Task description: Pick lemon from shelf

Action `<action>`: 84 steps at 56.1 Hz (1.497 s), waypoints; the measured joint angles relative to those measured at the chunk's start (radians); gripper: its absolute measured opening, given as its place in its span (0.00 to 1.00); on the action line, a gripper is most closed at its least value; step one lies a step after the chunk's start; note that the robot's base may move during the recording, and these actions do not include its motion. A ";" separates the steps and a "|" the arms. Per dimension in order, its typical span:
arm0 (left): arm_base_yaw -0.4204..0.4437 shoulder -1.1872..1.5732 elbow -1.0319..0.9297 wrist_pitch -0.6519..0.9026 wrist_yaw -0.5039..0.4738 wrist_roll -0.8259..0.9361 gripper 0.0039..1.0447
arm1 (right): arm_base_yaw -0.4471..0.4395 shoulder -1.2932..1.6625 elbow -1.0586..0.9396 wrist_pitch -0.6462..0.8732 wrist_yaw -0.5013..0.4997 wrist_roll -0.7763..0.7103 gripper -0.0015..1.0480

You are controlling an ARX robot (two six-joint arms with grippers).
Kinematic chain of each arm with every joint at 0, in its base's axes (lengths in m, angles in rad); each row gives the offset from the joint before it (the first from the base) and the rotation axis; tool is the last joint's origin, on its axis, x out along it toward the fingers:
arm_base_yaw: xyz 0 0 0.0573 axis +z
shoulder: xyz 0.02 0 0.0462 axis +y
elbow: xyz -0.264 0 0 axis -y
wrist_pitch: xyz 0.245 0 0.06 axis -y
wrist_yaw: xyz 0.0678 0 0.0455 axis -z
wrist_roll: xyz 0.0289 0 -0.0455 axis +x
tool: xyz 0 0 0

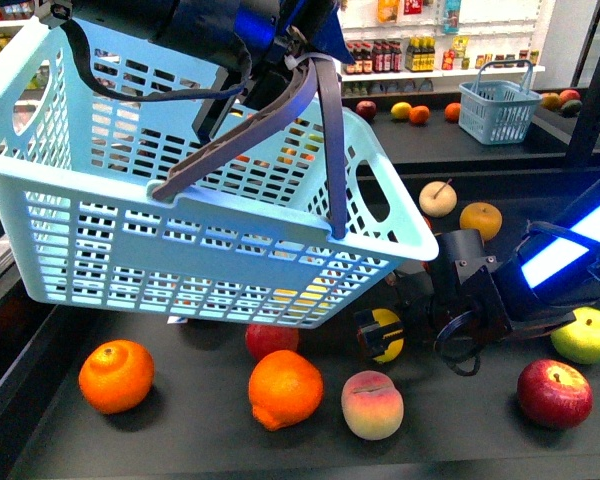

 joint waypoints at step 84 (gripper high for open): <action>0.000 0.000 0.000 0.000 0.001 0.000 0.11 | -0.261 -0.687 -0.541 0.166 -0.045 0.122 0.71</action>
